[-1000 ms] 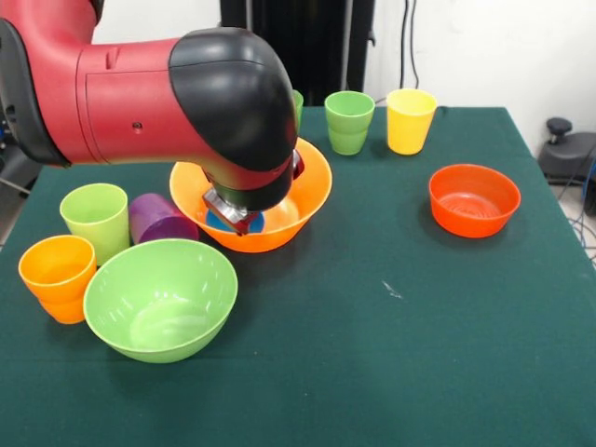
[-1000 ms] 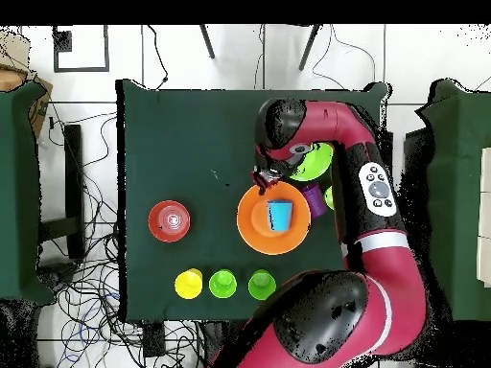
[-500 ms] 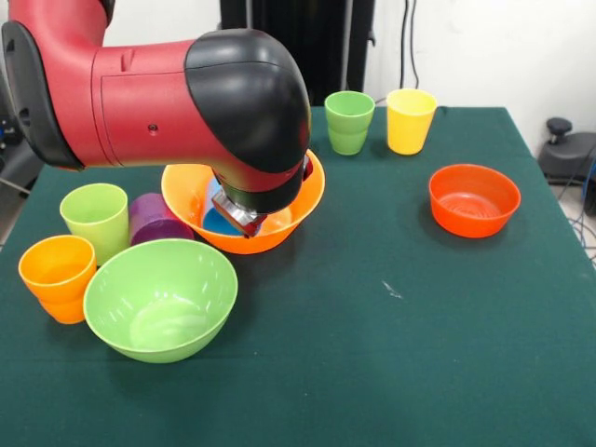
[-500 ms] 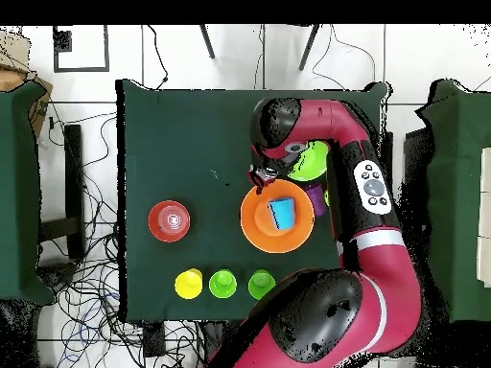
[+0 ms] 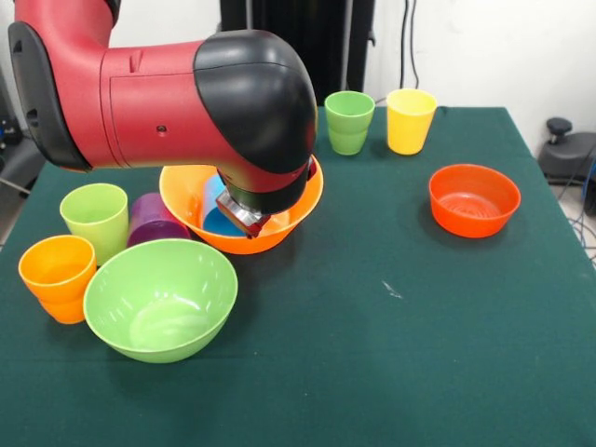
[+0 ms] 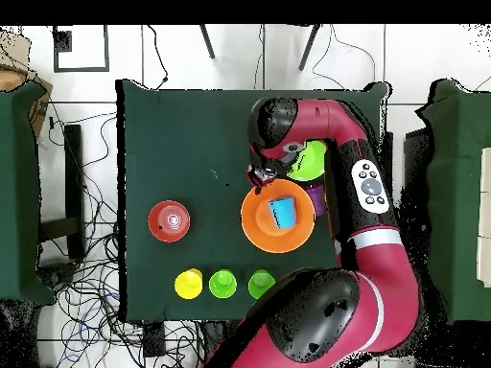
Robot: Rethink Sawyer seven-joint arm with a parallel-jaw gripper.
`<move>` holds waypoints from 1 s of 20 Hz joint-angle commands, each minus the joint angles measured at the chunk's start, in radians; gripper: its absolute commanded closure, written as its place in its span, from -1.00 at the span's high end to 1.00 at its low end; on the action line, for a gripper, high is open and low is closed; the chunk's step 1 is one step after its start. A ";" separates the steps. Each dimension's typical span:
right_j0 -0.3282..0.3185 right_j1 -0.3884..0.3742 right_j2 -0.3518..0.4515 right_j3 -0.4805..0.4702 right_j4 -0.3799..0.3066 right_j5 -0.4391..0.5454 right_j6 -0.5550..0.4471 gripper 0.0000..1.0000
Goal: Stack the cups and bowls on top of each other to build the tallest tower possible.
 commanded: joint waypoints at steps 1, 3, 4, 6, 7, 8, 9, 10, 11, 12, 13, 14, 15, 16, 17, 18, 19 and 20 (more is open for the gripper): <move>0.025 0.027 0.020 -0.014 -0.071 -0.017 -0.299 1.00; 0.026 0.026 0.019 -0.014 -0.072 -0.017 -0.299 1.00; 0.028 0.025 0.019 -0.015 -0.073 -0.016 -0.298 1.00; 0.032 0.024 0.017 -0.016 -0.077 -0.015 -0.297 1.00; 0.035 0.023 0.014 -0.015 -0.081 -0.015 -0.294 1.00; 0.035 0.022 0.014 -0.013 -0.081 -0.015 -0.294 1.00; 0.035 0.021 0.013 -0.011 -0.081 -0.015 -0.294 1.00; 0.035 0.021 0.013 -0.012 -0.081 -0.011 -0.295 1.00; 0.036 0.021 0.013 -0.013 -0.080 -0.008 -0.295 1.00; 0.037 0.021 0.012 -0.016 -0.081 -0.003 -0.297 1.00; 0.038 0.021 0.012 -0.016 -0.081 -0.003 -0.294 1.00; 0.039 0.021 0.012 -0.017 -0.082 -0.001 -0.295 1.00; 0.039 0.021 0.012 -0.019 -0.081 -0.001 -0.295 1.00; 0.042 0.023 0.012 -0.021 -0.082 0.000 -0.293 1.00; 0.042 0.023 0.011 -0.021 -0.082 -0.001 -0.292 1.00; 0.043 0.024 0.011 -0.022 -0.082 -0.001 -0.291 1.00; 0.044 0.024 0.011 -0.022 -0.082 -0.002 -0.290 1.00; 0.045 0.024 0.011 -0.022 -0.082 -0.002 -0.289 1.00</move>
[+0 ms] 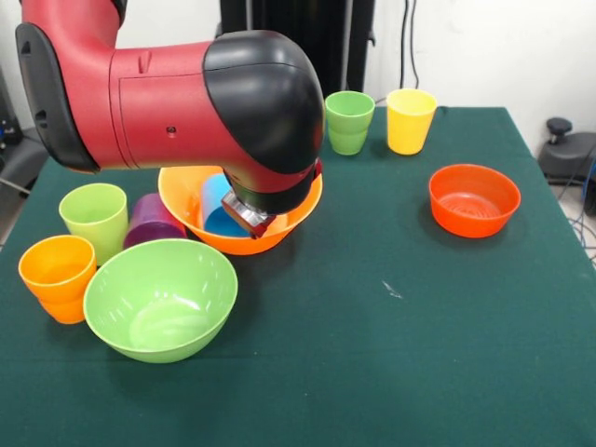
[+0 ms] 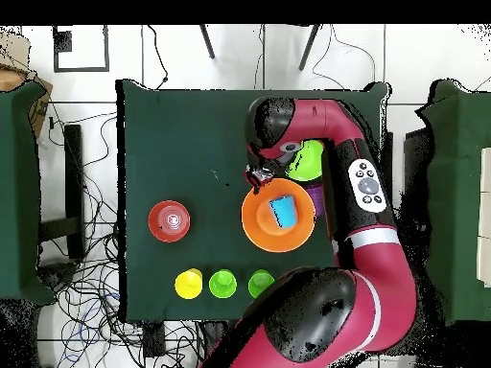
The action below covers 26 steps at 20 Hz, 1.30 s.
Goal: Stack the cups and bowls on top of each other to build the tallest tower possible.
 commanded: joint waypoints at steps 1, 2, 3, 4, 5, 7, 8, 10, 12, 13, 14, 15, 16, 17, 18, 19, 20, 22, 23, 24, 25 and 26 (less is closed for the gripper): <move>0.038 0.024 0.011 -0.024 -0.082 0.000 -0.290 1.00; 0.038 0.024 0.010 -0.023 -0.081 -0.001 -0.288 1.00; 0.040 0.024 0.010 -0.024 -0.081 -0.001 -0.286 1.00; 0.041 0.024 0.010 -0.025 -0.081 -0.001 -0.285 1.00; 0.041 0.023 0.009 -0.021 -0.081 -0.002 -0.285 1.00; 0.042 0.022 0.008 -0.022 -0.081 0.001 -0.284 1.00; 0.044 0.021 0.007 -0.023 -0.083 0.003 -0.287 1.00; 0.043 0.021 0.007 -0.022 -0.082 0.005 -0.287 1.00; 0.043 0.021 0.008 -0.021 -0.080 0.008 -0.287 -1.00; 0.043 0.021 0.008 -0.020 -0.080 0.008 -0.288 -1.00; 0.042 0.021 0.007 -0.018 -0.081 0.007 -0.290 -1.00; 0.042 0.020 0.007 -0.015 -0.082 0.006 -0.291 -1.00; 0.043 0.021 0.005 -0.017 -0.084 0.008 -0.293 -1.00; 0.045 0.022 0.004 -0.019 -0.087 0.011 -0.296 -1.00; 0.046 0.022 0.003 -0.021 -0.089 0.016 -0.298 -1.00; 0.047 0.023 0.002 -0.024 -0.091 0.020 -0.301 -1.00; 0.046 0.022 0.002 -0.020 -0.089 0.017 -0.297 -1.00; 0.039 0.019 0.001 -0.006 -0.086 0.002 -0.291 -1.00; 0.036 0.019 0.001 0.001 -0.083 -0.005 -0.285 -1.00; 0.036 0.019 0.000 0.002 -0.083 -0.005 -0.285 -1.00; 0.035 0.021 0.002 -0.004 -0.080 0.000 -0.287 -1.00; 0.038 0.020 0.002 -0.006 -0.084 0.004 -0.292 -1.00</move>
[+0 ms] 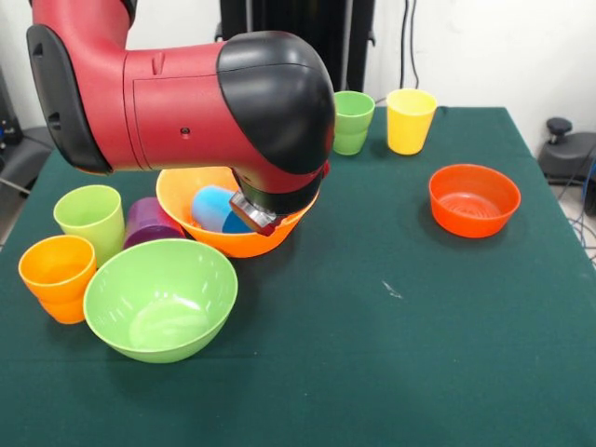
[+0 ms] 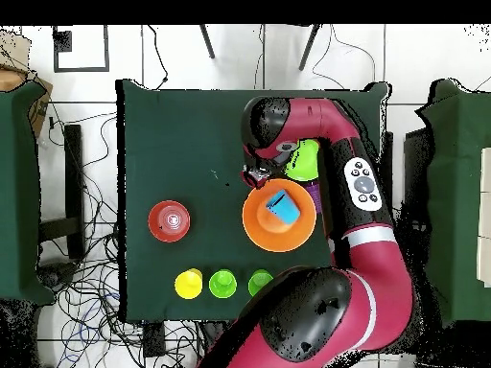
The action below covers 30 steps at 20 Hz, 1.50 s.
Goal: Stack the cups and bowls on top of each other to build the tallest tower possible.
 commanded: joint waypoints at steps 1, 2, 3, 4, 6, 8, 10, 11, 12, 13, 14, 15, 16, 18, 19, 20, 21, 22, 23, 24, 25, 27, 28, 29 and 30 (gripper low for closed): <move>0.028 0.019 0.002 -0.009 -0.089 0.007 -0.302 -1.00; 0.024 0.016 0.004 -0.003 -0.088 -0.003 -0.307 -1.00; 0.027 0.013 0.003 -0.002 -0.095 0.001 -0.317 -1.00; 0.032 0.012 0.002 -0.006 -0.100 0.002 -0.318 -1.00; 0.023 -0.003 0.004 0.018 -0.089 -0.017 -0.303 -1.00; 0.013 -0.015 0.010 0.024 -0.075 -0.014 -0.302 -1.00; 0.007 -0.026 0.015 0.031 -0.057 -0.006 -0.292 -1.00; 0.004 -0.031 0.017 0.033 -0.049 0.002 -0.286 -1.00; 0.003 -0.032 0.019 0.031 -0.043 0.009 -0.283 -1.00; 0.002 -0.044 0.020 0.037 -0.037 0.014 -0.278 -1.00; -0.004 -0.052 0.019 0.034 -0.035 0.025 -0.283 -1.00; -0.004 -0.064 0.019 0.039 -0.032 0.034 -0.281 -1.00; -0.004 -0.067 0.020 0.029 -0.030 0.048 -0.283 -1.00; -0.002 -0.077 0.019 0.028 -0.028 0.064 -0.281 -1.00; 0.001 -0.085 0.019 0.029 -0.025 0.075 -0.278 -1.00; 0.001 -0.095 0.021 0.032 -0.018 0.084 -0.270 -1.00; 0.004 -0.100 0.022 0.031 -0.014 0.091 -0.264 -1.00; 0.000 -0.113 0.026 0.040 -0.001 0.093 -0.256 -1.00; -0.004 -0.127 0.030 0.049 0.011 0.096 -0.248 -1.00; -0.011 -0.135 0.027 0.062 0.010 0.091 -0.252 -1.00; -0.017 -0.143 0.023 0.076 0.009 0.087 -0.257 -1.00; -0.016 -0.152 0.020 0.086 0.004 0.081 -0.253 -1.00; -0.019 -0.151 0.017 0.095 0.002 0.070 -0.250 -1.00; -0.020 -0.146 0.013 0.098 -0.003 0.060 -0.247 -1.00; -0.017 -0.144 0.012 0.094 -0.004 0.062 -0.243 -1.00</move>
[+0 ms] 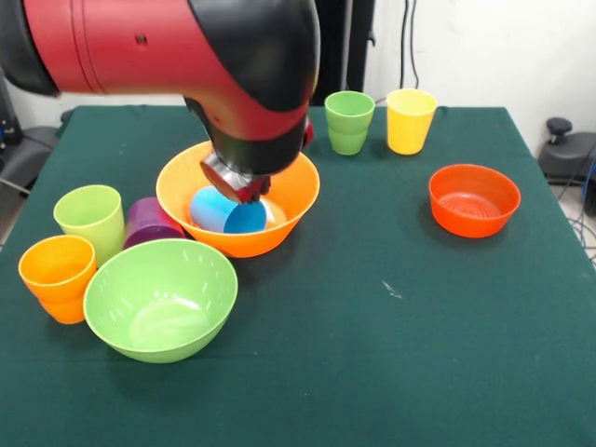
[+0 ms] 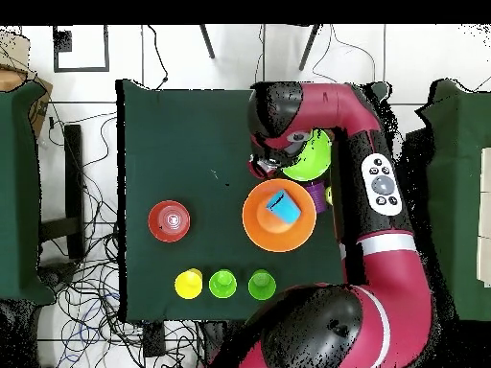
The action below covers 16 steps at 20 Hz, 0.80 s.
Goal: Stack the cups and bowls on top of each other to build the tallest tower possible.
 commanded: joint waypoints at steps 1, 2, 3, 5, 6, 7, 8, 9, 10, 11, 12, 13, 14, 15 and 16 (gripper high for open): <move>0.005 -0.022 0.009 0.072 -0.024 0.038 -0.234 -1.00; 0.012 -0.017 0.006 0.066 -0.031 0.025 -0.220 -1.00; 0.022 -0.007 -0.002 0.062 -0.041 -0.011 -0.184 -1.00; 0.042 0.019 -0.016 0.061 -0.062 -0.093 -0.113 -1.00; 0.044 0.027 -0.017 0.065 -0.066 -0.134 -0.086 -1.00; 0.042 0.034 -0.017 0.068 -0.066 -0.159 -0.073 -1.00; 0.043 0.039 -0.017 0.067 -0.069 -0.167 -0.075 -1.00; 0.040 0.041 -0.018 0.070 -0.070 -0.170 -0.082 -1.00; 0.041 0.042 -0.020 0.070 -0.070 -0.175 -0.084 -1.00; 0.042 0.044 -0.022 0.070 -0.071 -0.185 -0.080 -1.00; 0.039 0.041 -0.026 0.078 -0.073 -0.195 -0.078 -1.00; 0.040 0.043 -0.029 0.083 -0.073 -0.204 -0.077 -1.00; 0.040 0.044 -0.030 0.082 -0.071 -0.205 -0.080 -1.00; 0.035 0.037 -0.033 0.095 -0.069 -0.209 -0.087 -1.00; 0.034 0.037 -0.034 0.095 -0.068 -0.203 -0.094 -1.00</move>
